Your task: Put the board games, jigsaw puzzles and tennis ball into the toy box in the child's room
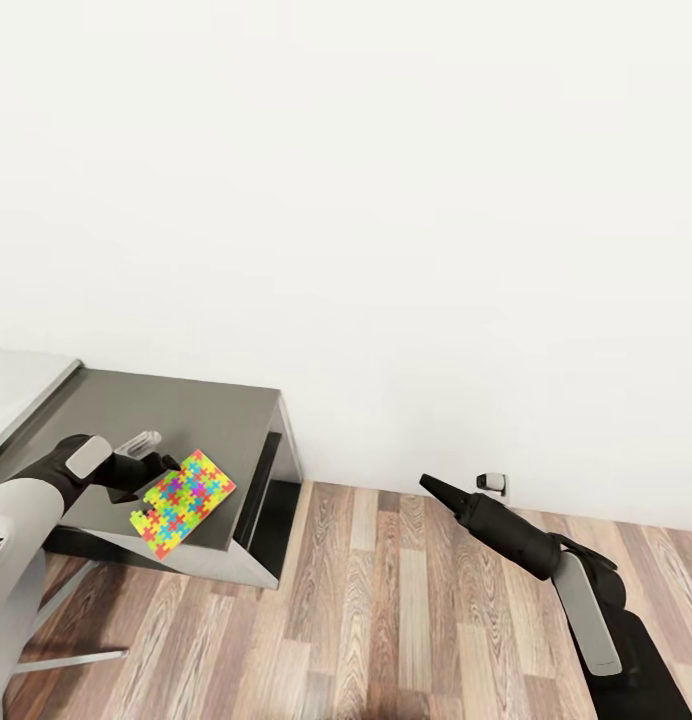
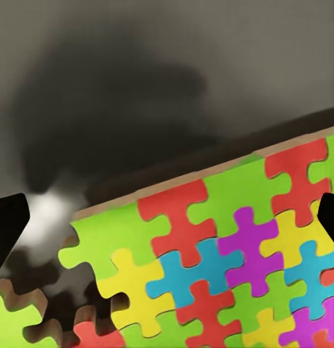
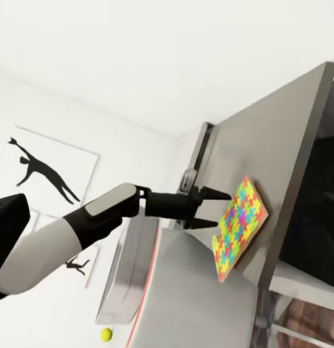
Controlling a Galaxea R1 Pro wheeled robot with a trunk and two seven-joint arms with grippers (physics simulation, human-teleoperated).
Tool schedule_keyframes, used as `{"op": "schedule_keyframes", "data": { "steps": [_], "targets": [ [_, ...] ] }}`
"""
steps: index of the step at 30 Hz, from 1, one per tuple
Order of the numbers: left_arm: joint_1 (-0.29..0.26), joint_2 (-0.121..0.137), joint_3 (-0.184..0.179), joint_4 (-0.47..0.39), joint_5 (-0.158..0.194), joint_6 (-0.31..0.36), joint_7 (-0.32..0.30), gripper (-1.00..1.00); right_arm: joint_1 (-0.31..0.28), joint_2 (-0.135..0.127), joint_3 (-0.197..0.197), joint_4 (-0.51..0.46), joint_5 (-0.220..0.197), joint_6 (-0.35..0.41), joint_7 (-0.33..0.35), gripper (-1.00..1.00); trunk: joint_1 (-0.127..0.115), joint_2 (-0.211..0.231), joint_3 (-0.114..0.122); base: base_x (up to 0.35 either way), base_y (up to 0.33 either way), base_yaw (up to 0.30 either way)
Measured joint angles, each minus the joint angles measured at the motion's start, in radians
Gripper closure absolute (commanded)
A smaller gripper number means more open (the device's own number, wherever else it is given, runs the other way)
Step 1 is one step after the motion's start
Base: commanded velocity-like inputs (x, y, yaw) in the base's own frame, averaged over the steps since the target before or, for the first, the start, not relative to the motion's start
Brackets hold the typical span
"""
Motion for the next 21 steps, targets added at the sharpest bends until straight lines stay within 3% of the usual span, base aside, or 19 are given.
{"op": "schedule_keyframes", "data": {
  "steps": [21],
  "targets": [
    [0.000, 0.003, 0.000, 0.000, 0.002, 0.002, 0.000, -1.00, 0.001, 0.001, 0.002, 0.000, 0.000, -0.003, 0.000, -1.00, 0.000, 0.000, 0.000, 0.000, 0.000, -0.001]
  ]
}}
